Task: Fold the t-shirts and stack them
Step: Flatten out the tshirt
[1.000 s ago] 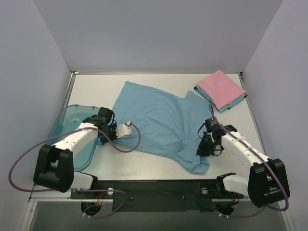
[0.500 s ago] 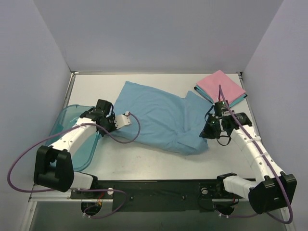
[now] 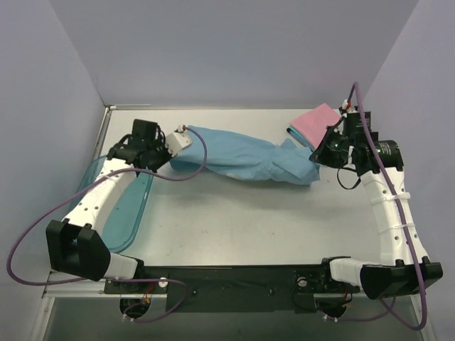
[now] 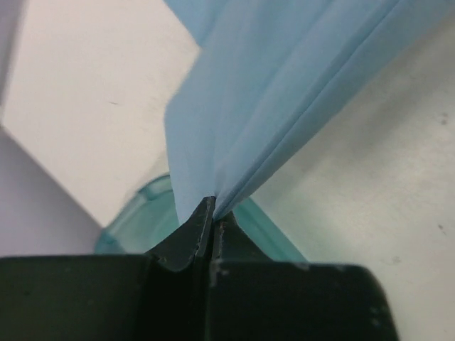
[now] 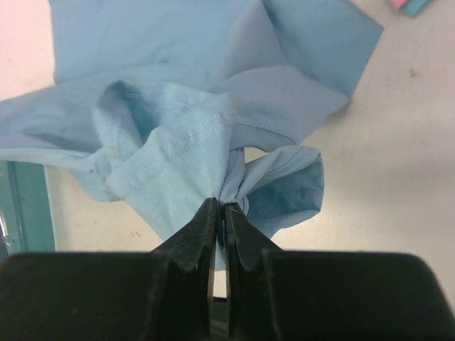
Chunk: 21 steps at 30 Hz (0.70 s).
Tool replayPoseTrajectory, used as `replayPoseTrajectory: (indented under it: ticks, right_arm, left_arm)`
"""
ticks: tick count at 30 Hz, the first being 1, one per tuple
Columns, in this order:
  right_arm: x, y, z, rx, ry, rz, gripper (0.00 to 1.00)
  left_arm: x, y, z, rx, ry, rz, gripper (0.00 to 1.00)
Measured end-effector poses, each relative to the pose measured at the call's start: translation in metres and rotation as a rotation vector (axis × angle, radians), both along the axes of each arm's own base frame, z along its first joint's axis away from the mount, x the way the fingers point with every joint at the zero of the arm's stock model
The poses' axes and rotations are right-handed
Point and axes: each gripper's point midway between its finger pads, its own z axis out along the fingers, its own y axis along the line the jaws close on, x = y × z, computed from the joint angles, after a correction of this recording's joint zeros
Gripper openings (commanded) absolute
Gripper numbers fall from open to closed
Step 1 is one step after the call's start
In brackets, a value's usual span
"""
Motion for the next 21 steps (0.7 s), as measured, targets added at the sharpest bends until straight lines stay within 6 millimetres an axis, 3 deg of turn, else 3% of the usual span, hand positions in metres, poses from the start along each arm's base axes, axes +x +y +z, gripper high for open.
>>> replayPoseTrajectory:
  ticks: [5,9,12,16,21]
  right_arm:
    - [-0.016,0.003,-0.054,0.005,0.164,0.014,0.00]
    - [-0.026,0.005,-0.081,0.012,0.240,0.014,0.00]
    - [-0.032,0.009,-0.099,0.026,0.281,0.016,0.00]
    - [-0.037,0.024,-0.115,0.057,0.330,0.059,0.00]
    - [-0.023,0.045,-0.125,0.068,0.369,0.117,0.00]
  left_arm:
    - [-0.035,-0.009,-0.105,0.039,0.289,0.008,0.00]
    - [-0.031,0.003,-0.150,0.061,0.402,0.109,0.00]
    - [-0.019,0.026,-0.162,0.077,0.397,0.206,0.00]
    - [-0.007,0.063,-0.160,0.080,0.358,0.319,0.00]
    - [-0.002,0.090,-0.156,0.085,0.330,0.363,0.00]
